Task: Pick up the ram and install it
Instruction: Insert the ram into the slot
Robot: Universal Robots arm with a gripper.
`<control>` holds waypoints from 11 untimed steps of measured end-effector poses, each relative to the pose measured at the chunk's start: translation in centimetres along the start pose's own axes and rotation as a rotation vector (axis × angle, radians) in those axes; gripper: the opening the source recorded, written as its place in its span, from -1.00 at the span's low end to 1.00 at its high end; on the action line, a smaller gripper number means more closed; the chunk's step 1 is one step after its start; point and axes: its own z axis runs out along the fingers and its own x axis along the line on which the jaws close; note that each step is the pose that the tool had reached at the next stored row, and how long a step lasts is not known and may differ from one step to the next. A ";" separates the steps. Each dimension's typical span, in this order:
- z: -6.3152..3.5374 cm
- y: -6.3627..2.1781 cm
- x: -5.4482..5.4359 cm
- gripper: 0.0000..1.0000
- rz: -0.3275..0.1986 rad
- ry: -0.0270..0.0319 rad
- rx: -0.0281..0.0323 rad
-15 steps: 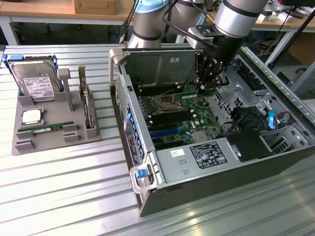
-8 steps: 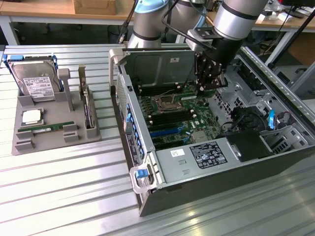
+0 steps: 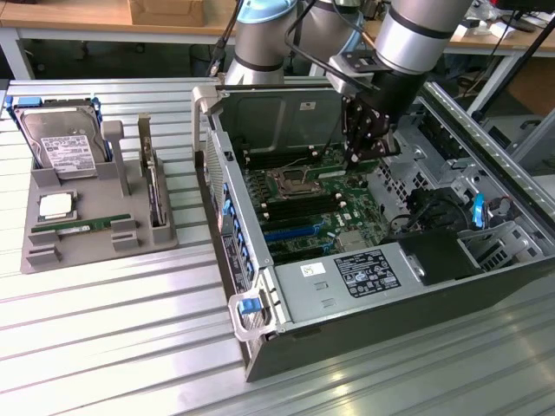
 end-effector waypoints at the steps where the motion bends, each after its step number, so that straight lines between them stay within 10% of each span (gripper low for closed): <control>1: 0.05 0.00 0.0 -0.76 0.000 -0.0001 0.0000; 11: 0.57 -0.01 0.0 -0.76 0.000 0.0000 0.0000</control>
